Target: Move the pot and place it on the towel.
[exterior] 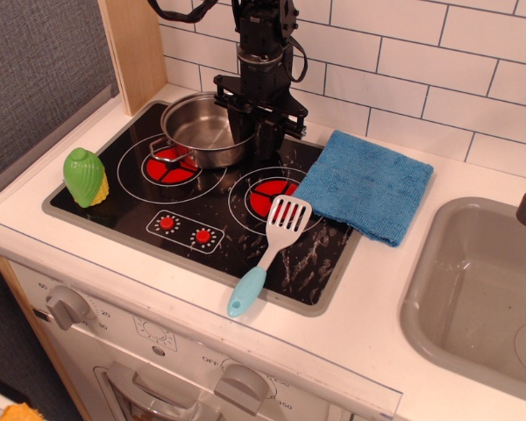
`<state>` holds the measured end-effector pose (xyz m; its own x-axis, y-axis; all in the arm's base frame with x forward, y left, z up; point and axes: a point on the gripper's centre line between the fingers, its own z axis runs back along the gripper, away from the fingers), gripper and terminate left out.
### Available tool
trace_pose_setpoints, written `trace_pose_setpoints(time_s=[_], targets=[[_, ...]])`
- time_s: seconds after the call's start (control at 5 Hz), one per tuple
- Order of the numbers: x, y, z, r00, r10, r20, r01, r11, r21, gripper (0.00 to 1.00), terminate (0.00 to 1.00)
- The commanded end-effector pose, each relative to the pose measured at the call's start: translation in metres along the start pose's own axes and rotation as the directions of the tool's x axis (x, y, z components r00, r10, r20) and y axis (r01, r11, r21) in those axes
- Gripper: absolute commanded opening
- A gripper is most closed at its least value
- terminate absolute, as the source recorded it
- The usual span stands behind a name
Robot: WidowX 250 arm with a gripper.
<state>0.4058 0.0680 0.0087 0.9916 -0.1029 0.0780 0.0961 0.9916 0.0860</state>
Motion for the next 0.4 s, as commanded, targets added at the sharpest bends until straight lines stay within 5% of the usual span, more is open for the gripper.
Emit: trace_pose_setpoints(time_s=[0.0, 0.2], targets=[[-0.001, -0.001, 0.034, 0.999, 0.027, 0.043, -0.028, 0.999, 0.035, 0.00, 0.00], [0.005, -0.011, 0.054, 0.996, 0.085, 0.042, -0.087, 0.994, 0.069, 0.00, 0.00]])
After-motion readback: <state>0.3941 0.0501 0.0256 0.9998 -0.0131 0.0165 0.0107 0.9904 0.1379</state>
